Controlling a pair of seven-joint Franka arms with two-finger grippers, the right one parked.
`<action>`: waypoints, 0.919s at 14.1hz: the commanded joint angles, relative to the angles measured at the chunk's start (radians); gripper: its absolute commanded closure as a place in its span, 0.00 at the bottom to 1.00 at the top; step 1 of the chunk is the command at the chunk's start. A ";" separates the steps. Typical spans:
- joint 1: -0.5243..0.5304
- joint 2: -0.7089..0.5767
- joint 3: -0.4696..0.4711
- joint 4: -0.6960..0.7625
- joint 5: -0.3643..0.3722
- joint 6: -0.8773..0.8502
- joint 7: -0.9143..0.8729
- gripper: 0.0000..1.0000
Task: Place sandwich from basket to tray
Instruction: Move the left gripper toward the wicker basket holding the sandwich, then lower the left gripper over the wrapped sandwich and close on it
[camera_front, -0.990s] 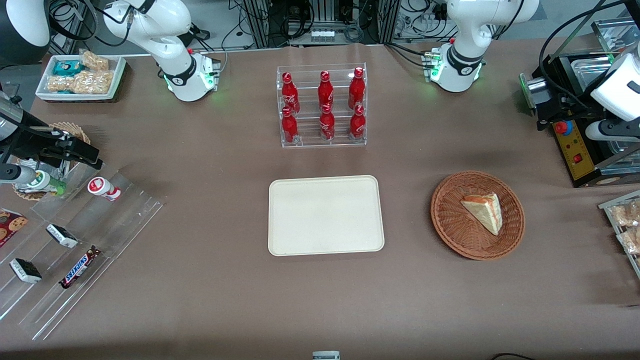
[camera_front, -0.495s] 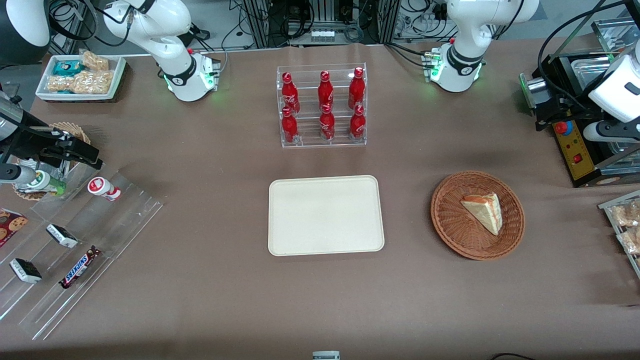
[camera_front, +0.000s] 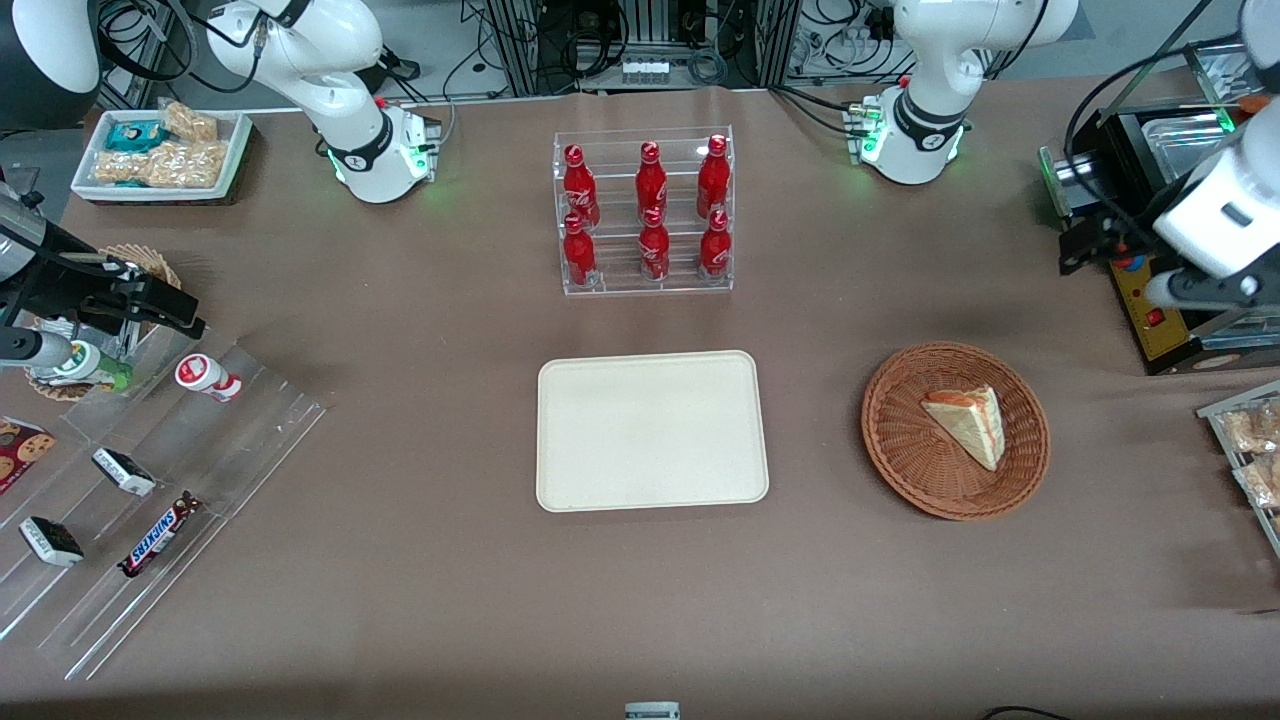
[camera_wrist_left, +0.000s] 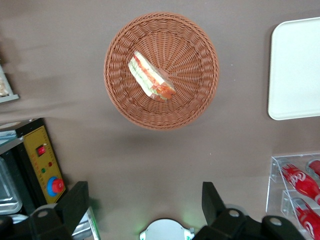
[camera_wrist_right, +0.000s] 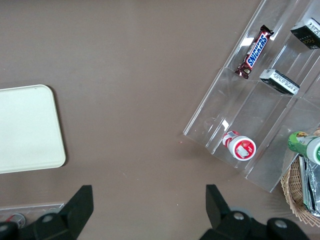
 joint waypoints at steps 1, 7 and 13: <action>0.003 0.005 -0.003 -0.136 0.010 0.153 -0.018 0.00; 0.020 0.137 -0.001 -0.337 0.028 0.543 -0.113 0.00; 0.017 0.147 -0.001 -0.515 0.046 0.816 -0.615 0.00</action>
